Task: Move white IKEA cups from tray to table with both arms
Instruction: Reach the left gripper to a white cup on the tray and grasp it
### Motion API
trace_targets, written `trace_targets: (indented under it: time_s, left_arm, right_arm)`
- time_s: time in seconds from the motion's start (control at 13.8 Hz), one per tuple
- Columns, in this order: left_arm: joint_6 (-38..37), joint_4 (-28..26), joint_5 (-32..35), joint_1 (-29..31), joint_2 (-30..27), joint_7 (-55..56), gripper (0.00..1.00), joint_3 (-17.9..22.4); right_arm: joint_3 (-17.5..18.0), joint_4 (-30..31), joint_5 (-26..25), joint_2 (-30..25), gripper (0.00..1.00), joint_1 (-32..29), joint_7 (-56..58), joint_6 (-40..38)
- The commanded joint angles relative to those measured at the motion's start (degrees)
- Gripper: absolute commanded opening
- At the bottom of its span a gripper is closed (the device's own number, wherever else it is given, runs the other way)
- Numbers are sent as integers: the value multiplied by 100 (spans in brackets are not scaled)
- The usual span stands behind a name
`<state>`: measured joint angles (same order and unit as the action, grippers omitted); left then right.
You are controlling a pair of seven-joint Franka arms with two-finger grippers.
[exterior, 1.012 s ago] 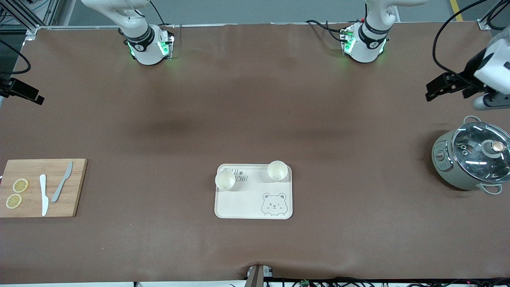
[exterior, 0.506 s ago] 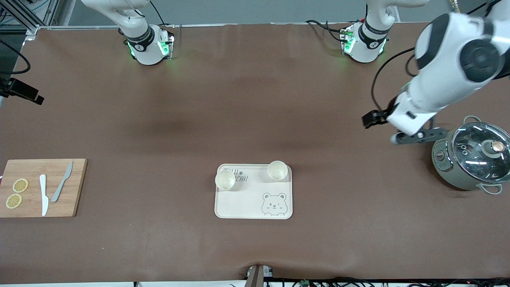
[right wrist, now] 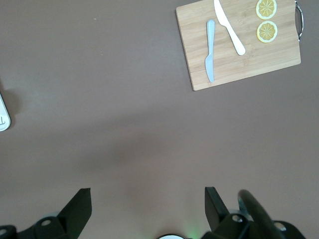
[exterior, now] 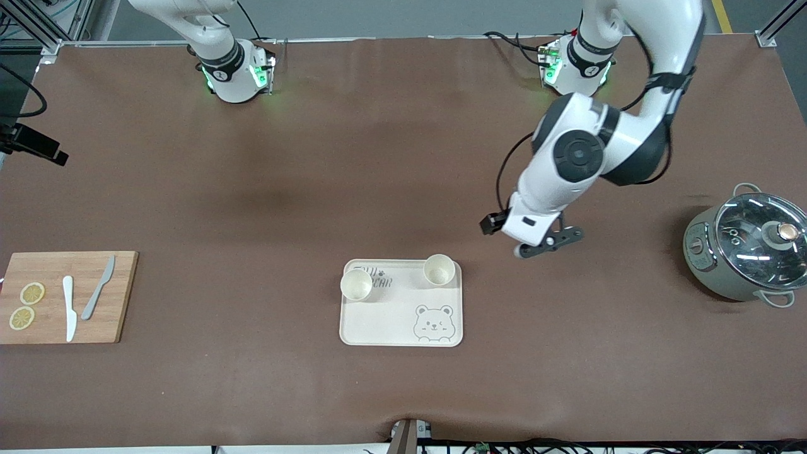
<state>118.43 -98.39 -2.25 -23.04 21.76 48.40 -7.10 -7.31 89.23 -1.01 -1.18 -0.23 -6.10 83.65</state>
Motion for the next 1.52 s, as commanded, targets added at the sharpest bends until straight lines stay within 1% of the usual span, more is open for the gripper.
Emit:
trace_targets:
  time_s: [0.0, 0.14, 0.29, 0.43, 0.58, 0.8, 0.87, 1.01, 1.23, 1.3, 1.37, 1.45]
  left_arm:
    - [416, 521, -118, -200, 687, 309, 100, 42]
    - [995, 566, -109, -358, 1040, 765, 100, 42]
    - [1208, 575, -74, -359, 1216, 821, 100, 51]
    - [1297, 820, -56, -377, 1496, 855, 100, 51]
    - [1306, 1023, -91, -446, 1708, 864, 86, 51]
    - [1419, 1172, -109, -456, 1884, 873, 74, 51]
    - [1472, 1190, -100, -464, 1972, 908, 67, 51]
    - [1578, 1190, -91, -473, 2043, 935, 48, 51]
    - [1578, 1190, -100, -473, 2052, 935, 27, 51]
    - [1578, 1199, -100, -473, 2052, 935, 18, 51]
    - [1578, 1225, -74, -465, 2052, 804, 0, 51]
    - [1578, 1234, -30, -465, 2052, 681, 0, 60]
  right_arm:
    - [81, -82, 75, 31, 100, -161, 12, -42]
    - [81, -82, 75, 31, 100, -161, 12, -42]
    - [81, -82, 66, 31, 100, -161, 12, -51]
    - [81, -117, 58, 31, 100, -161, 30, -77]
    - [89, -117, 22, 39, 100, -170, 21, -77]
    - [89, -117, 22, 39, 100, -170, 30, -68]
    - [89, -117, -4, 48, 100, -170, 21, -42]
    - [89, -151, -13, 223, 100, -170, 65, 11]
    - [89, -336, -4, 329, 100, -126, 91, 2]
    - [89, -336, 5, 338, 100, -126, 91, 2]
    - [98, -336, 13, 338, 100, -126, 91, 11]
    - [98, -336, 14, 338, 100, -118, 91, -7]
